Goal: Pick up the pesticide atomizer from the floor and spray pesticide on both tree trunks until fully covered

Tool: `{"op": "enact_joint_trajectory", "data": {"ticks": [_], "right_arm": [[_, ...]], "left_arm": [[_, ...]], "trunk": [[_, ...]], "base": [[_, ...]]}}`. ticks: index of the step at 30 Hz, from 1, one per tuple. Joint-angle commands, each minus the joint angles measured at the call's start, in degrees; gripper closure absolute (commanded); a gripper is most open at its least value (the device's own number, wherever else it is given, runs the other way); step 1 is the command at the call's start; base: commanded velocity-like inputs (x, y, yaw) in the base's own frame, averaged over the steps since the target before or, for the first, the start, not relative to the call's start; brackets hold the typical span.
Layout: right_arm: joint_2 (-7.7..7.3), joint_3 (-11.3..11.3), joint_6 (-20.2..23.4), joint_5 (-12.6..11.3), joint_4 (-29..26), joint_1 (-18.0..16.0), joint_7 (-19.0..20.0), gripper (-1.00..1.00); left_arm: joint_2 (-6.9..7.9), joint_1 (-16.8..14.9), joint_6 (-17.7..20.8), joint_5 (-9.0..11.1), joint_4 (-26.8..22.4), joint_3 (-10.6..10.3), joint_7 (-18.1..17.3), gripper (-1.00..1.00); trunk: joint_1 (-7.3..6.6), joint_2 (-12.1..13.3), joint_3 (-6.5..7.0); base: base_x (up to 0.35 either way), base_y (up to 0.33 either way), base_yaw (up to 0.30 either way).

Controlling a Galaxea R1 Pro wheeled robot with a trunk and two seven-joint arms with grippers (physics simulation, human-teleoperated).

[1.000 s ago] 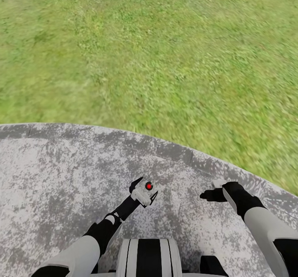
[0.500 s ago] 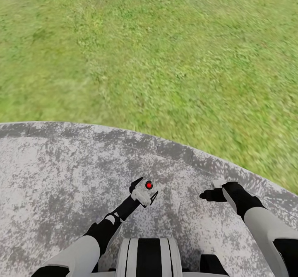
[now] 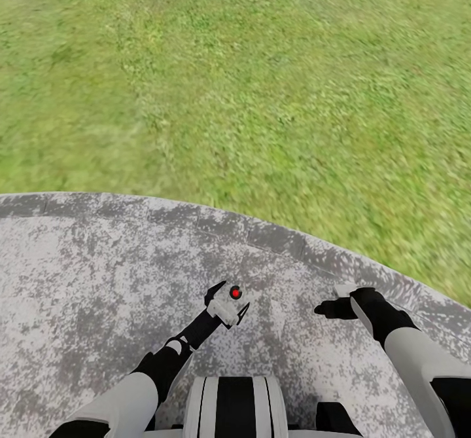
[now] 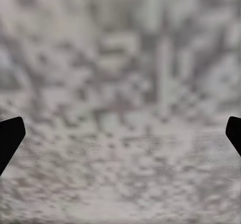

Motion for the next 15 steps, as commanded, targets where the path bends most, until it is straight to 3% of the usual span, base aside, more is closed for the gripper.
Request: {"op": "enact_joint_trajectory", "data": {"ticks": [1,15], "right_arm": [[0.0,0.0,-0.01,0.0,0.0,0.01,0.0,-1.0],[0.01,-0.04,0.01,0.0,0.0,0.02,0.0,-1.0]], "left_arm": [[0.0,0.0,0.0,0.01,0.0,0.01,0.0,-1.0],[0.0,0.0,-0.07,0.06,-0.01,-0.12,0.0,-1.0]], "trunk": [[0.0,0.0,0.0],[0.0,0.0,0.0]], "base": [[0.0,0.0,0.0],[0.0,0.0,0.0]]}}
